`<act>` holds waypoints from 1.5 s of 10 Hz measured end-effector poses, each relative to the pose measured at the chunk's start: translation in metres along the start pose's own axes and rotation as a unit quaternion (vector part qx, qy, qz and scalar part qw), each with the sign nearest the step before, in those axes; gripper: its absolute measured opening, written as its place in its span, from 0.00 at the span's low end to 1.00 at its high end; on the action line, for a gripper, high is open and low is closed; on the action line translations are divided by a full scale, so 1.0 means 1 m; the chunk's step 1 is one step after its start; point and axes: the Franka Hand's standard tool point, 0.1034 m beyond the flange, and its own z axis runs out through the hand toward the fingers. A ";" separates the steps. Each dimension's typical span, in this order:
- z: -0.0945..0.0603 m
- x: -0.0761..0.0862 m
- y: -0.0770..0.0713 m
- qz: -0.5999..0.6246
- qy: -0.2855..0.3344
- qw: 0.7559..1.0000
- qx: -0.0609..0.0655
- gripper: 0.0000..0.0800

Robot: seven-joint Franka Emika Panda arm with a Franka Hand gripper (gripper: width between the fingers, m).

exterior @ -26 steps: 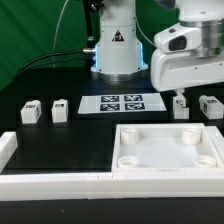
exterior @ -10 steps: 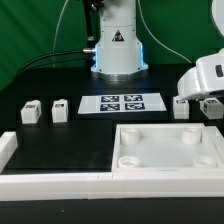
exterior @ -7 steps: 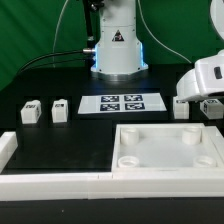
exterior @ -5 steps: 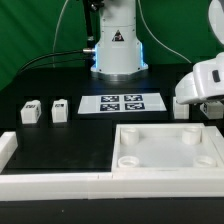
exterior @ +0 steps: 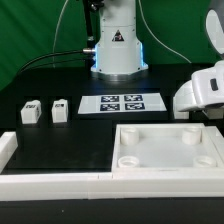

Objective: Assemble one leg

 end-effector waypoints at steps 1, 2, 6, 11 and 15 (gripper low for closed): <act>0.001 0.000 0.000 0.000 -0.001 1.000 0.000 0.81; 0.001 0.000 0.001 0.000 -0.001 1.000 0.000 0.81; 0.001 0.000 0.001 0.001 -0.001 1.000 0.000 0.36; 0.000 -0.001 0.001 0.001 0.000 1.000 0.000 0.36; -0.032 -0.029 0.011 0.005 -0.006 1.000 -0.003 0.37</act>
Offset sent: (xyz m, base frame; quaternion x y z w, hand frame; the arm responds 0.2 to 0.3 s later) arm -0.0003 -0.0002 0.0007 -0.0015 0.0007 0.0021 1.0000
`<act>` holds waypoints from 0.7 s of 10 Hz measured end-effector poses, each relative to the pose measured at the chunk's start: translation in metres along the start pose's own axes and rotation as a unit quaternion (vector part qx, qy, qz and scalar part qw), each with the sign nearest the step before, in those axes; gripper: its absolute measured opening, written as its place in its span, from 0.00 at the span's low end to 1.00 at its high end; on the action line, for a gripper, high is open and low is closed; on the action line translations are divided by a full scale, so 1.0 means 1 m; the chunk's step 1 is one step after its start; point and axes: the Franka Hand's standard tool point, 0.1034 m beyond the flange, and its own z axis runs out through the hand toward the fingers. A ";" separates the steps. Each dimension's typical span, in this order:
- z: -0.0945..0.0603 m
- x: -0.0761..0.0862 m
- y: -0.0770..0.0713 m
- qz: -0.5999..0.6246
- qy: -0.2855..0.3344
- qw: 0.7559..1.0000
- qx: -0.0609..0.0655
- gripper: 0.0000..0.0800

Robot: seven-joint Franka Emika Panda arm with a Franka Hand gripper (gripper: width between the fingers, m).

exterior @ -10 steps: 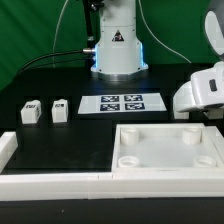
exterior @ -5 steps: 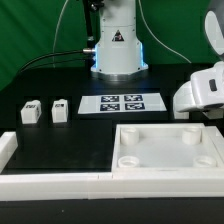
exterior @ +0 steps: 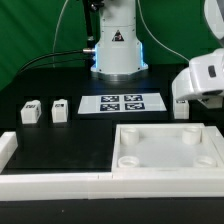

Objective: Assemble one leg

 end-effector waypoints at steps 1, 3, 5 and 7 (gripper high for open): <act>-0.012 -0.011 0.004 0.000 -0.004 1.000 -0.002 0.37; -0.029 -0.022 0.013 -0.009 -0.004 1.000 0.001 0.37; -0.046 -0.025 0.030 -0.022 0.011 1.000 0.008 0.37; -0.044 -0.018 0.025 -0.023 0.035 0.999 0.009 0.37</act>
Offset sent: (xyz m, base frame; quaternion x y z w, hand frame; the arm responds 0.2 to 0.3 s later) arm 0.0207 -0.0331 0.0360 -0.0103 -0.0152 -0.0246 0.9995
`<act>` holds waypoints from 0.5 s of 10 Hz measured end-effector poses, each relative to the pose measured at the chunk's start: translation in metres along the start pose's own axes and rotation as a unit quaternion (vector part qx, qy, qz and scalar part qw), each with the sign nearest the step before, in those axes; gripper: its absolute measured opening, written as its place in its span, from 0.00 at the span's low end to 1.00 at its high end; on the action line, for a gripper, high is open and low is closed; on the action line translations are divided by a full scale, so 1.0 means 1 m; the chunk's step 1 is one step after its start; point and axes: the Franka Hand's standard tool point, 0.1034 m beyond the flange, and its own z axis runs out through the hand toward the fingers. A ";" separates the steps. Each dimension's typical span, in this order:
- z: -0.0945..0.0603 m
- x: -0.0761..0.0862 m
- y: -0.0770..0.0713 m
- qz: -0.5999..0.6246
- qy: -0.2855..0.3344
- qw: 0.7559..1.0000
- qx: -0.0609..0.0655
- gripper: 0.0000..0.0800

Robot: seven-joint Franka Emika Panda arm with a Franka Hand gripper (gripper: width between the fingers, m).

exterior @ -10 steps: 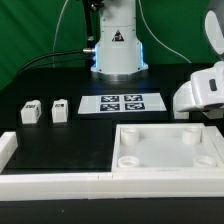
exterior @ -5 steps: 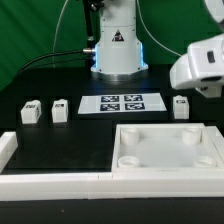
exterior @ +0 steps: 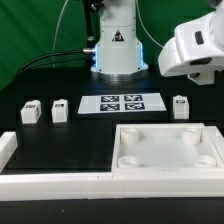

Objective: Assemble one leg

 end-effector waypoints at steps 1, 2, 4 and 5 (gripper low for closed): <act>-0.005 0.005 0.000 0.002 0.054 0.999 0.002 0.37; -0.010 0.009 0.000 0.004 0.134 0.991 0.002 0.37; -0.014 0.008 0.002 0.005 0.237 0.971 0.003 0.37; -0.024 0.004 0.008 -0.002 0.266 0.964 0.002 0.37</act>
Offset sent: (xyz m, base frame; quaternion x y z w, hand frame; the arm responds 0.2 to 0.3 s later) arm 0.0000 0.0000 0.0000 0.0000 0.2667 0.0000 0.9638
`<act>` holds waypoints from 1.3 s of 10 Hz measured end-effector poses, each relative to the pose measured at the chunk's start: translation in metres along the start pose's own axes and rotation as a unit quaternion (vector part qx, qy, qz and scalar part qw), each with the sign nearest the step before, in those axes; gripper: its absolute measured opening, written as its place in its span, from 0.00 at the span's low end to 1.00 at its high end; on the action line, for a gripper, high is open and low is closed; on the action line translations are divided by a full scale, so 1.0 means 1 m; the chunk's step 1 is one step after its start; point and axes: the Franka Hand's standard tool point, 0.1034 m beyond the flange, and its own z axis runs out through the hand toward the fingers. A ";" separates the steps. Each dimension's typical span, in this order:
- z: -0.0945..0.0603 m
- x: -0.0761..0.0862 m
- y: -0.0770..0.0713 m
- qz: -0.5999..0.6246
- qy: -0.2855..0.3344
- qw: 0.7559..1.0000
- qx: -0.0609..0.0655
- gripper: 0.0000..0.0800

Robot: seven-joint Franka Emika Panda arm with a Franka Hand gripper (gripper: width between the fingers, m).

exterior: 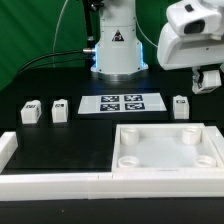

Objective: Assemble one leg

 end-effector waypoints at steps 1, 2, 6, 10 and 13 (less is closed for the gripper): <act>-0.012 0.009 0.007 0.003 0.029 1.000 0.002 0.37; -0.019 0.021 0.010 0.004 0.077 0.997 0.004 0.37; -0.030 0.032 0.017 -0.007 0.198 0.980 0.005 0.37; -0.037 0.046 0.024 -0.047 0.197 0.979 -0.001 0.37; -0.051 0.088 0.033 -0.070 0.213 0.975 0.001 0.37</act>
Offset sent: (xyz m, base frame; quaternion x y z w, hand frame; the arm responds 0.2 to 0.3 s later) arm 0.0253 -0.0154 0.0205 -0.0169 0.2579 -0.0180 0.9658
